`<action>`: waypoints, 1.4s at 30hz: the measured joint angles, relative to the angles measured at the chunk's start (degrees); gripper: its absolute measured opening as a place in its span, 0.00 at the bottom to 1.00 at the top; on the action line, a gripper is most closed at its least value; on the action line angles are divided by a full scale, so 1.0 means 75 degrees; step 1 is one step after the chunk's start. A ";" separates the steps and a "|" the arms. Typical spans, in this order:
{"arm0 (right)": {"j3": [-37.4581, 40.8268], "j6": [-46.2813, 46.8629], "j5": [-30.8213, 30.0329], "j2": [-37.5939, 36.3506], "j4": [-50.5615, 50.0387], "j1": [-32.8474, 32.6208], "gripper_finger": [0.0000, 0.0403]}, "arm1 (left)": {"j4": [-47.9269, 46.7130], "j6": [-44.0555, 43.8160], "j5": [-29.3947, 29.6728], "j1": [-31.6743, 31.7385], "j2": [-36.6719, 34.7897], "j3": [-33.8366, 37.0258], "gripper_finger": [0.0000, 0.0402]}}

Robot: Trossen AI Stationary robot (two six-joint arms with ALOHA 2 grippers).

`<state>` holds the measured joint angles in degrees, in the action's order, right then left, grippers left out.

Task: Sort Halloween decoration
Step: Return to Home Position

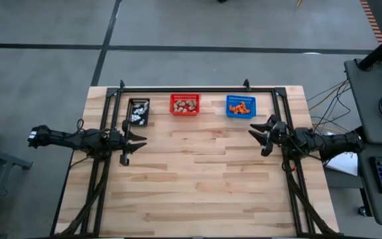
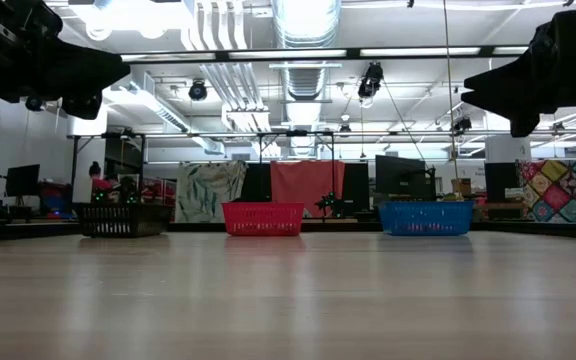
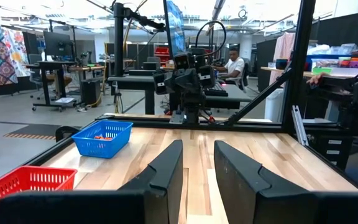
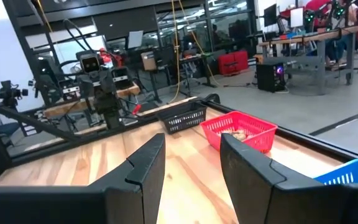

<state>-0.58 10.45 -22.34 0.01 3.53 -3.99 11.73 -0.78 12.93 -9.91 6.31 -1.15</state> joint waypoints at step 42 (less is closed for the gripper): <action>-0.0006 -0.0063 -0.0022 0.0271 0.0017 0.0000 0.36 | 0.0000 0.0000 0.0000 0.0000 0.0000 0.0000 0.19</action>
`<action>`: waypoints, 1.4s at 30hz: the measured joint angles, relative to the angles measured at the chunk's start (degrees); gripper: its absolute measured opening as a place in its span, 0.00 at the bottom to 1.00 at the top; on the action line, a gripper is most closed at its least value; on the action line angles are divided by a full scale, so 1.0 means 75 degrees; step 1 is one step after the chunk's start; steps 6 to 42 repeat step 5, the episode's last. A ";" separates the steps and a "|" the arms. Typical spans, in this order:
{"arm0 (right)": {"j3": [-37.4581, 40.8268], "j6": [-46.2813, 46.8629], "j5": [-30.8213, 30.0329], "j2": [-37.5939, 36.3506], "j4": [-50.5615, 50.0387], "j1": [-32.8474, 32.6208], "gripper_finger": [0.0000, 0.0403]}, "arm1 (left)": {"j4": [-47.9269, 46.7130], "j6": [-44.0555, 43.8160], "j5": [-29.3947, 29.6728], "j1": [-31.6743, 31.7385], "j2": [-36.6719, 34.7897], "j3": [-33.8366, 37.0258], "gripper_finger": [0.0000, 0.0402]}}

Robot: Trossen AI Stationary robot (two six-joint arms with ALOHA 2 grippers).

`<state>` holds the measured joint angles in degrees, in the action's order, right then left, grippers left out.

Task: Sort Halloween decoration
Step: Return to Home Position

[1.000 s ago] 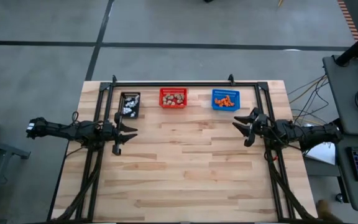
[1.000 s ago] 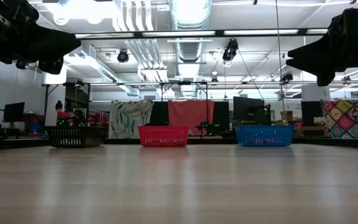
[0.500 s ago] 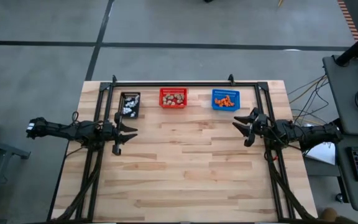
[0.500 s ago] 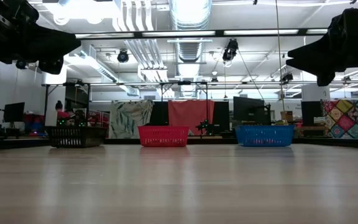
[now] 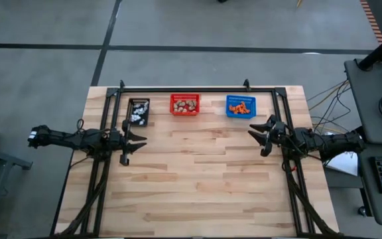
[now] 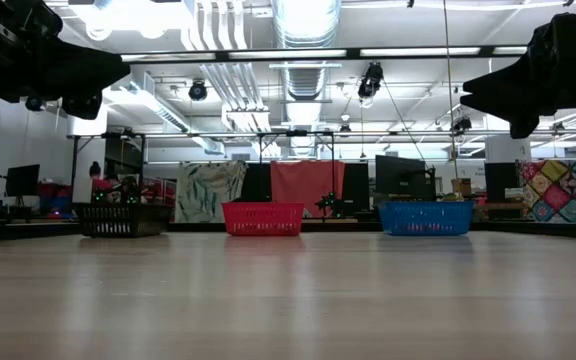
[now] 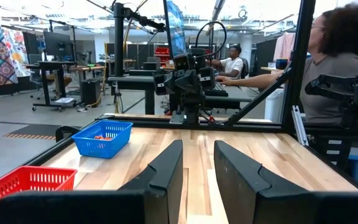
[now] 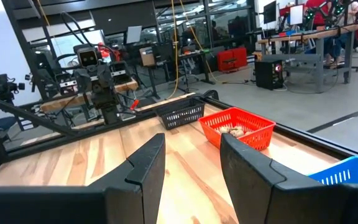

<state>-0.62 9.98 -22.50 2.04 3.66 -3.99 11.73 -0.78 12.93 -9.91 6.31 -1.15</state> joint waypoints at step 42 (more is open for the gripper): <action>0.0000 0.0003 0.0000 0.0000 0.0000 0.0000 0.36 | 0.0000 0.0000 0.0000 0.0000 0.0000 0.0000 0.19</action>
